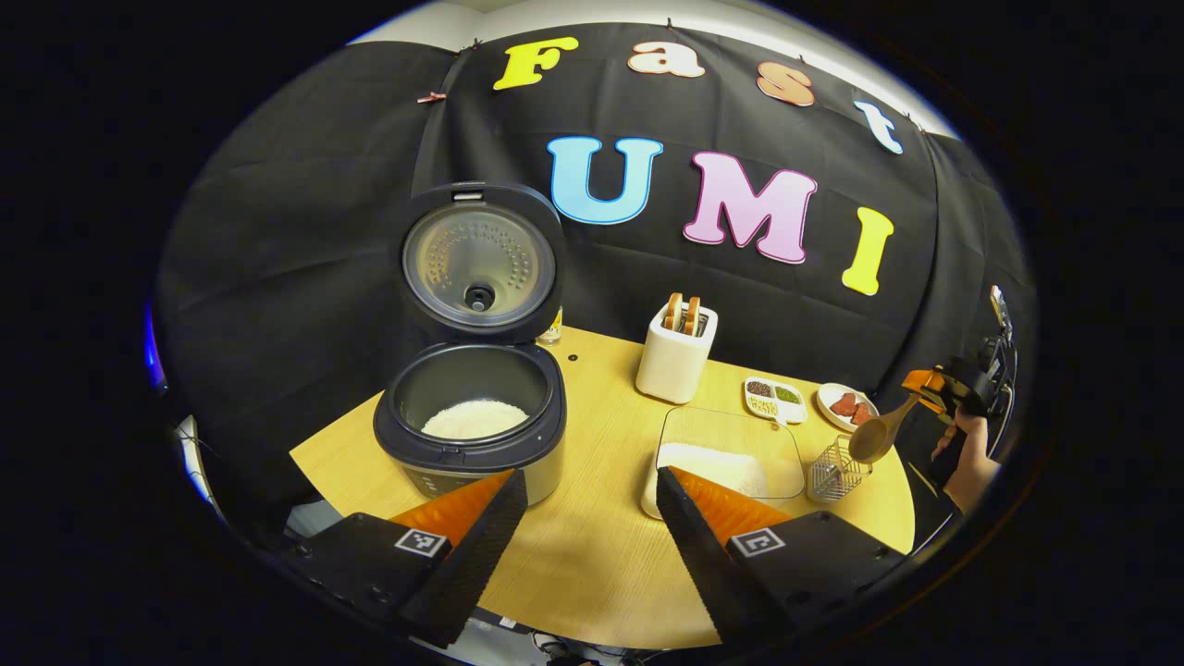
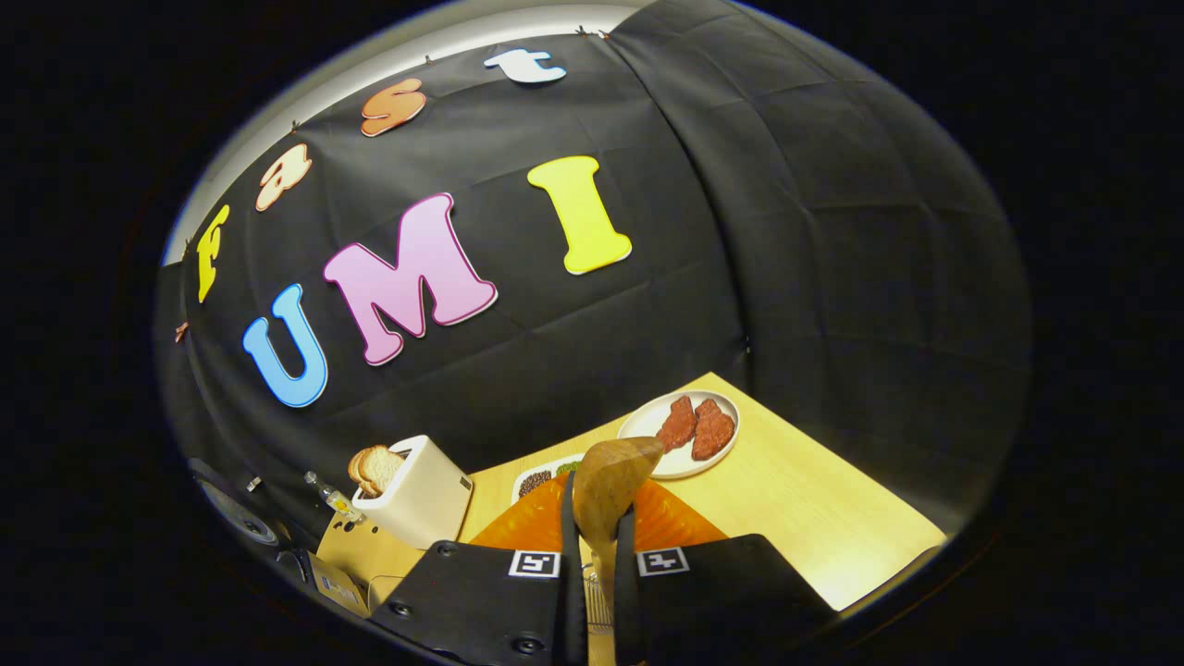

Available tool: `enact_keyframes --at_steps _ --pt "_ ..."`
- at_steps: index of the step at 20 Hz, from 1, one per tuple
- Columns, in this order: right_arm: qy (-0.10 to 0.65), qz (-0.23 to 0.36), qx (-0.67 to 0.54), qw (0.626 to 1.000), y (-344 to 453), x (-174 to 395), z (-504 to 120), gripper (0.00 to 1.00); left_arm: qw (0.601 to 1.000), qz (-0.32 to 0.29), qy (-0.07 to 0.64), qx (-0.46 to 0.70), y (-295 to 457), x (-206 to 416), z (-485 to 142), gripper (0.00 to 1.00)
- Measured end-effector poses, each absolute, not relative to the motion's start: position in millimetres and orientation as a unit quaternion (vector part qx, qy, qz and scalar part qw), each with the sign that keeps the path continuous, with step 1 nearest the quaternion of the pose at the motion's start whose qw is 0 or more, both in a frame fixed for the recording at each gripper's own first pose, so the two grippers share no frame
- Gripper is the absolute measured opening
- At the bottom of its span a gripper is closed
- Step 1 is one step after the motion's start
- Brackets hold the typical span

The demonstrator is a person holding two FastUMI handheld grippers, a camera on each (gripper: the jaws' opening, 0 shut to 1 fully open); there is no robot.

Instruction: Close the left gripper, press the button to open the rice cooker; take a wooden spoon from the chopstick holder with the right hand, scoop a spoonful of rice and pour it into the rice cooker, then put the wooden spoon back into the chopstick holder.

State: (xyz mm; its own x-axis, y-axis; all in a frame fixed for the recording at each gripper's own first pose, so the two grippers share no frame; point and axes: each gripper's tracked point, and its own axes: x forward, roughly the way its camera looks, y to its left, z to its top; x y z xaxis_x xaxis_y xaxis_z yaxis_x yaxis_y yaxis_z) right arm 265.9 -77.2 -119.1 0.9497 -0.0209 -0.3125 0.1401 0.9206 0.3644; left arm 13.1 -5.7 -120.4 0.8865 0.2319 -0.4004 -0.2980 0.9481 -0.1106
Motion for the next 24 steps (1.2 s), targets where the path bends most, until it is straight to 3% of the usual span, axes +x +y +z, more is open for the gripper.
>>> enact_keyframes --at_steps 4,11,24 --pt "0.146 -0.041 0.219 0.964 -54.6 252.8 -94.6 0.15 0.972 0.123 0.184 -0.083 13.2 9.1 -124.6 0.96" --pt "0.135 0.031 0.217 0.966 38.5 235.5 -71.9 0.15 0.977 0.083 0.184 -0.072 36.8 2.2 -133.7 0.96" --pt "0.204 0.065 0.170 0.962 139.3 223.6 -183.9 0.15 0.971 0.036 0.216 -0.101 56.5 11.4 -174.0 0.96"
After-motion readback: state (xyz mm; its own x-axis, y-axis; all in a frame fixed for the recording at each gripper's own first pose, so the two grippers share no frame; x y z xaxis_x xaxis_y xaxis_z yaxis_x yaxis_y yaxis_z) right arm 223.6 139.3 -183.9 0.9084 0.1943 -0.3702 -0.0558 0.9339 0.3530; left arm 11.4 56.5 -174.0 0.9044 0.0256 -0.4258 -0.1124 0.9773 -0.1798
